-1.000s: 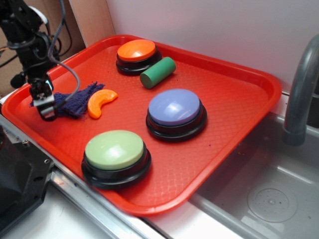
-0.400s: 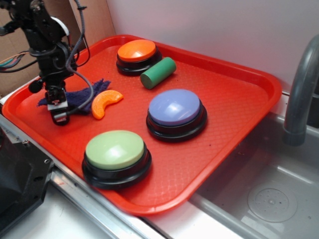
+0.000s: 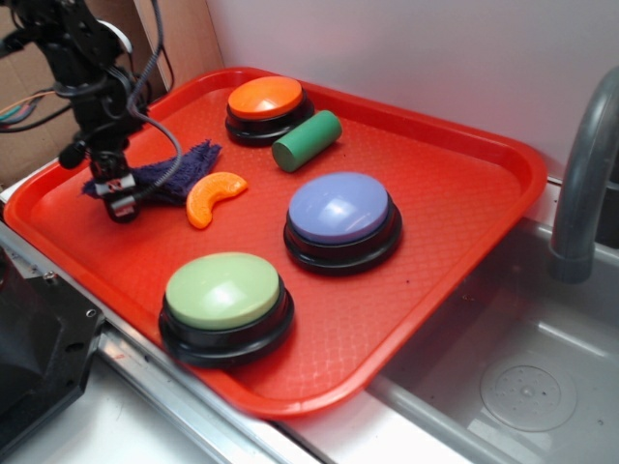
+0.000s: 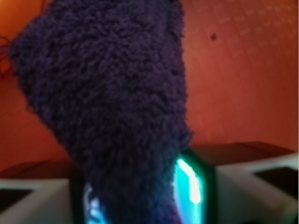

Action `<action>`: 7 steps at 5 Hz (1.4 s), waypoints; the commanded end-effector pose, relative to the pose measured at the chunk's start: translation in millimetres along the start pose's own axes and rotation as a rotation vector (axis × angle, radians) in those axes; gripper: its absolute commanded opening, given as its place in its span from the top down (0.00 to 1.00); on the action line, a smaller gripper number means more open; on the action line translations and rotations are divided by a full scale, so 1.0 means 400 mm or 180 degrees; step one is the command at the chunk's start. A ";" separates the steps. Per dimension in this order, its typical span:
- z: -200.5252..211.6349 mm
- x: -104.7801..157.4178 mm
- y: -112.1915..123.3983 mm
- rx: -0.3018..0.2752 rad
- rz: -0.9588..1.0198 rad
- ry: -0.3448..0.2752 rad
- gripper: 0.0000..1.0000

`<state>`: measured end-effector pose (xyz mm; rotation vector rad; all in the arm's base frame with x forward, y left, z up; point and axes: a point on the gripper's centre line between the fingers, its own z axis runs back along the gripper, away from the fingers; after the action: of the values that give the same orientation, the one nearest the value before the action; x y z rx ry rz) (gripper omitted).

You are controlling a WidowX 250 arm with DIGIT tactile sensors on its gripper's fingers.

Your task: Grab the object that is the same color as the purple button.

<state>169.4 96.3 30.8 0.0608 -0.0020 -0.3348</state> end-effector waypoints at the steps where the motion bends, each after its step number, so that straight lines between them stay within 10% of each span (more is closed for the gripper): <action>1: 0.109 -0.035 0.023 0.0163 0.0564 0.0078 1.00; 2: 0.149 -0.045 0.002 0.0159 0.0582 -0.0008 1.00; 3: 0.144 -0.022 -0.012 0.0018 0.0117 -0.0077 0.00; 6: 0.005 0.098 -0.015 0.0126 -0.0790 -0.0355 0.00; 7: -0.026 0.098 -0.010 0.0066 -0.0740 -0.0242 0.18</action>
<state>197.5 80.7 14.7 0.0463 -0.0526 -0.5660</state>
